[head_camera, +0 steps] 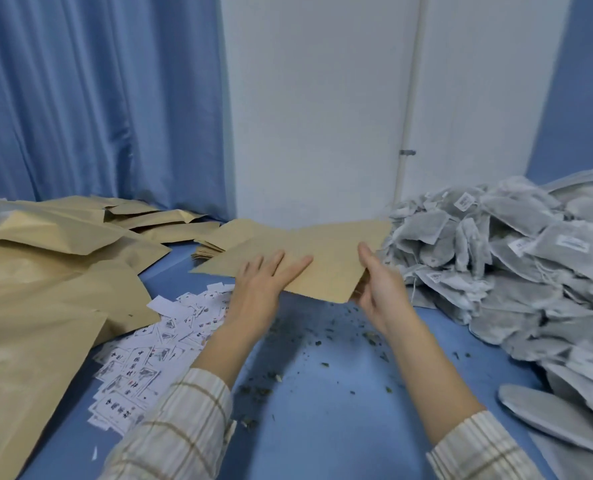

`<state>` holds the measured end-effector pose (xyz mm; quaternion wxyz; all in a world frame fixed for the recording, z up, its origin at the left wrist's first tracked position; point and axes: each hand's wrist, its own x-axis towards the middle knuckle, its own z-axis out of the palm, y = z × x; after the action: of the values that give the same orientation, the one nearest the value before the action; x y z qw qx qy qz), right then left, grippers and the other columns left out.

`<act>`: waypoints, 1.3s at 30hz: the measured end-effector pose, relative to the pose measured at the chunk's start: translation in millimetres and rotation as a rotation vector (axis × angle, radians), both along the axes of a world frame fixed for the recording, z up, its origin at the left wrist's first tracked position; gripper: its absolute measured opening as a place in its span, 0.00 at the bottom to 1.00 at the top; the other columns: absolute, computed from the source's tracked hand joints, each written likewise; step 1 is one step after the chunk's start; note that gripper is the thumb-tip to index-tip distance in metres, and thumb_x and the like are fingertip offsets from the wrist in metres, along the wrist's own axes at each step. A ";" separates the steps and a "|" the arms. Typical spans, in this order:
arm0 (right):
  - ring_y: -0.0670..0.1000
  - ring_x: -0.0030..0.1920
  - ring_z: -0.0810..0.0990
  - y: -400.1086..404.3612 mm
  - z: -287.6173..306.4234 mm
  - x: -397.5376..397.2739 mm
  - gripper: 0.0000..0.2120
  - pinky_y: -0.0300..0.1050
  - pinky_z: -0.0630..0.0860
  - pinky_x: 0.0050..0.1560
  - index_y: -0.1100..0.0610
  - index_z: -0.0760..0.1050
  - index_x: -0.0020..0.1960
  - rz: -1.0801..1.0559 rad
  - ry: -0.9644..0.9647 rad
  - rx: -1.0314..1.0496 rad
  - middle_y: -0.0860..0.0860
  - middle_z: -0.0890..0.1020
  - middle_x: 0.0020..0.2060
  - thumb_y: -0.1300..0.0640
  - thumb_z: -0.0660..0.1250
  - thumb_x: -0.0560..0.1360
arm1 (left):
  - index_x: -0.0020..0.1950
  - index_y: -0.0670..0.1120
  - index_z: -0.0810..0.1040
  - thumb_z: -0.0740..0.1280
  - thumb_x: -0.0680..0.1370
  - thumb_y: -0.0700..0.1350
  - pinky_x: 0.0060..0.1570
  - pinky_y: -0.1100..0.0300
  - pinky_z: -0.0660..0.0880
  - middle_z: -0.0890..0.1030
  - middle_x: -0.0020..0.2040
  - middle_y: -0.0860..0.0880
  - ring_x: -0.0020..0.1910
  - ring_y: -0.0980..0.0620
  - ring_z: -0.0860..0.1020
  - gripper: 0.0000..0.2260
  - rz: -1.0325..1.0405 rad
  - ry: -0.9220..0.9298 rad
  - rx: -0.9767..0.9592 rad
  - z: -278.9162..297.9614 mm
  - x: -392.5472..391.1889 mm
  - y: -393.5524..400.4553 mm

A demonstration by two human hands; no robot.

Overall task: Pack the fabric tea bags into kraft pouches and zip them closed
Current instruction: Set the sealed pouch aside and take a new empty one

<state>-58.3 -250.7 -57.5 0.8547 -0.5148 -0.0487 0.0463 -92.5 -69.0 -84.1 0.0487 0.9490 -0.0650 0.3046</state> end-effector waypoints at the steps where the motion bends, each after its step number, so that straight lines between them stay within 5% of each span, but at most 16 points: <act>1: 0.53 0.41 0.81 -2.9 -10.6 -1.6 0.11 0.47 0.78 0.37 0.60 0.75 0.54 -0.046 0.040 -0.047 0.55 0.82 0.44 0.54 0.62 0.78 | 0.73 0.67 0.48 0.56 0.75 0.30 0.69 0.53 0.53 0.58 0.76 0.48 0.71 0.45 0.60 0.39 0.004 0.059 0.041 -7.5 -4.5 -2.3; 4: 0.55 0.44 0.80 -7.1 -45.6 -6.4 0.08 0.47 0.76 0.36 0.63 0.73 0.55 -0.085 0.185 -0.048 0.58 0.80 0.48 0.61 0.61 0.79 | 0.75 0.64 0.49 0.62 0.75 0.46 0.72 0.50 0.48 0.52 0.77 0.49 0.75 0.48 0.51 0.34 -0.041 0.372 0.033 -24.6 -13.8 -13.3; 6: 0.55 0.46 0.81 -10.1 -65.3 -10.9 0.08 0.47 0.78 0.37 0.63 0.75 0.54 -0.047 0.245 -0.041 0.58 0.81 0.48 0.61 0.61 0.78 | 0.76 0.62 0.45 0.69 0.68 0.57 0.73 0.48 0.44 0.46 0.78 0.50 0.76 0.49 0.44 0.44 -0.137 0.671 -0.205 -30.9 -22.2 -27.3; 8: 0.54 0.43 0.82 -14.1 -80.8 -15.3 0.08 0.45 0.79 0.35 0.63 0.76 0.52 0.008 0.262 -0.063 0.57 0.83 0.45 0.61 0.62 0.78 | 0.76 0.61 0.44 0.69 0.62 0.66 0.74 0.48 0.44 0.43 0.78 0.52 0.76 0.53 0.42 0.50 -0.239 0.773 -0.400 -34.0 -27.5 -45.6; 10: 0.52 0.39 0.81 -16.1 -89.5 -18.7 0.10 0.43 0.79 0.35 0.65 0.77 0.54 0.077 0.249 -0.097 0.58 0.81 0.42 0.61 0.64 0.77 | 0.76 0.60 0.47 0.63 0.68 0.69 0.73 0.48 0.44 0.44 0.78 0.54 0.76 0.55 0.45 0.42 -0.245 0.643 -0.419 -38.5 -25.4 -64.6; 12: 0.51 0.36 0.82 -18.0 -93.3 -19.9 0.09 0.43 0.79 0.36 0.65 0.79 0.52 0.119 0.201 -0.102 0.58 0.82 0.42 0.63 0.63 0.76 | 0.76 0.60 0.49 0.54 0.79 0.63 0.73 0.49 0.44 0.46 0.78 0.54 0.76 0.57 0.48 0.28 -0.213 0.503 -0.341 -44.9 -19.7 -81.8; 15: 0.50 0.39 0.85 -25.3 -98.8 -18.5 0.08 0.41 0.79 0.34 0.64 0.79 0.49 0.060 0.159 -0.005 0.58 0.85 0.42 0.61 0.64 0.77 | 0.76 0.59 0.51 0.48 0.82 0.57 0.72 0.51 0.45 0.50 0.78 0.53 0.76 0.56 0.49 0.22 -0.167 0.457 -0.345 -60.3 -14.5 -101.7; 20: 0.48 0.29 0.83 -33.9 -104.8 -13.5 0.05 0.37 0.76 0.26 0.64 0.75 0.47 -0.016 0.286 0.122 0.54 0.83 0.29 0.63 0.62 0.77 | 0.75 0.51 0.58 0.49 0.82 0.52 0.70 0.52 0.52 0.59 0.76 0.51 0.74 0.52 0.56 0.21 -0.029 0.378 -0.311 -71.4 -10.7 -121.9; 24: 0.47 0.27 0.82 -36.2 -104.2 -9.6 0.04 0.36 0.76 0.25 0.64 0.77 0.41 -0.029 0.332 0.114 0.53 0.83 0.27 0.65 0.66 0.74 | 0.57 0.47 0.72 0.55 0.79 0.49 0.52 0.53 0.69 0.77 0.58 0.48 0.58 0.45 0.74 0.12 0.042 0.258 -0.295 -63.4 -11.4 -130.6; 28: 0.49 0.31 0.82 -39.1 -104.3 -6.9 0.04 0.40 0.79 0.30 0.64 0.78 0.43 -0.004 0.352 0.128 0.56 0.83 0.33 0.63 0.70 0.71 | 0.54 0.46 0.75 0.56 0.79 0.50 0.45 0.54 0.72 0.80 0.51 0.45 0.51 0.42 0.78 0.13 0.082 0.229 -0.408 -55.0 -8.1 -139.5; 31: 0.53 0.40 0.82 -38.6 -105.5 -5.5 0.09 0.46 0.79 0.46 0.64 0.79 0.49 0.009 0.345 0.195 0.57 0.82 0.42 0.60 0.71 0.71 | 0.55 0.45 0.76 0.56 0.79 0.52 0.45 0.54 0.74 0.81 0.48 0.43 0.49 0.41 0.78 0.14 0.081 0.175 -0.534 -54.7 -10.6 -146.6; 34: 0.52 0.40 0.81 -34.4 -105.2 -5.6 0.08 0.47 0.77 0.48 0.61 0.79 0.44 0.035 0.326 0.275 0.55 0.82 0.39 0.56 0.67 0.75 | 0.55 0.46 0.78 0.58 0.78 0.54 0.49 0.52 0.75 0.82 0.48 0.44 0.49 0.43 0.78 0.16 0.074 0.160 -0.781 -50.2 -12.3 -152.0; 39: 0.52 0.46 0.78 -34.8 -101.5 -5.9 0.12 0.47 0.75 0.51 0.59 0.76 0.46 0.068 0.309 0.391 0.54 0.79 0.41 0.51 0.61 0.79 | 0.39 0.44 0.80 0.61 0.77 0.51 0.44 0.52 0.76 0.82 0.39 0.44 0.44 0.44 0.79 0.14 -0.036 0.160 -0.979 -42.1 -5.3 -161.7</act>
<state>-64.2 -285.5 -159.0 0.9333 -0.3246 0.0569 0.1428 -97.8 -230.7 -126.1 0.4988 0.8339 0.0731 0.2248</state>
